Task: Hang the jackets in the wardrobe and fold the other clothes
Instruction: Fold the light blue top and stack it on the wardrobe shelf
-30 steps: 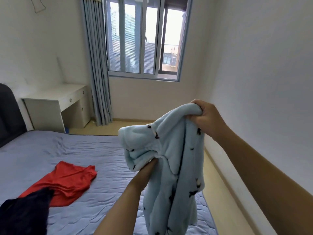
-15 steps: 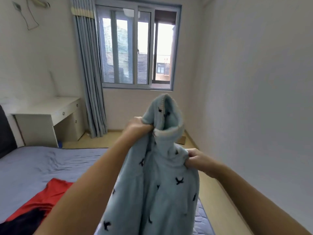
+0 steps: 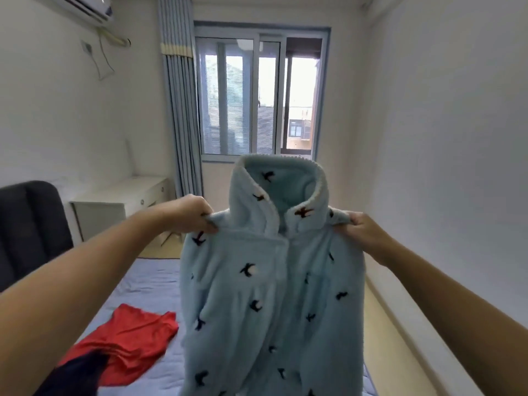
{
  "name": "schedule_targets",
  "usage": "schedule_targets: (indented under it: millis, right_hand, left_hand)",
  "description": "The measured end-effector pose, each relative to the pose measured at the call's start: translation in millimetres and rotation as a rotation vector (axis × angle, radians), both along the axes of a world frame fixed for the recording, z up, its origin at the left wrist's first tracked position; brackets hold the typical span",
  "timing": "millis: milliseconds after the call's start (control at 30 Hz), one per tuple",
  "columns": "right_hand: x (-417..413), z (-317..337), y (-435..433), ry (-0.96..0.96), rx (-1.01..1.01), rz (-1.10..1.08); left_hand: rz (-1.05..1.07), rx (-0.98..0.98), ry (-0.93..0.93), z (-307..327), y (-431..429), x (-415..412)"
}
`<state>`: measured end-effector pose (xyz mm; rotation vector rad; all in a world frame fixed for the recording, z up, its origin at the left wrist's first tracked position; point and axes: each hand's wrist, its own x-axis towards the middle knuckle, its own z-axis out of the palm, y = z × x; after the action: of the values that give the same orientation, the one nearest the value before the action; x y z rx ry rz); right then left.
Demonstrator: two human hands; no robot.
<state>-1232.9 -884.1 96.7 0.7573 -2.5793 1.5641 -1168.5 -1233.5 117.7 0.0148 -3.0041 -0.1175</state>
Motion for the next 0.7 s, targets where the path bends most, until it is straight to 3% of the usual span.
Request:
schedule_targets:
  millis: [33,133,233,300,500,633,700]
  right_hand:
    - [1,6,0,0.000,0.031,0.019]
    - [8,24,2,0.026,0.081,0.092]
    - [21,38,10,-0.059,0.001,0.136]
    - [28,44,23,-0.132,0.003,0.124]
    - [35,90,81,-0.038,0.058,0.410]
    - [19,120,87,-0.066,0.132,0.410]
    - [-1,118,77,-0.068,0.256,0.347]
  left_hand:
    - [0.024,0.090,0.062,-2,-2,3]
    - [0.038,0.596,0.320,-4,6,14]
    - [0.016,0.823,0.449,-2,29,29]
    - [-0.036,0.763,0.490,4,39,48]
    - [-0.443,0.091,0.590,52,54,120]
    - [-0.483,0.062,0.539,89,53,115]
    - [-0.372,0.030,0.418,88,43,88]
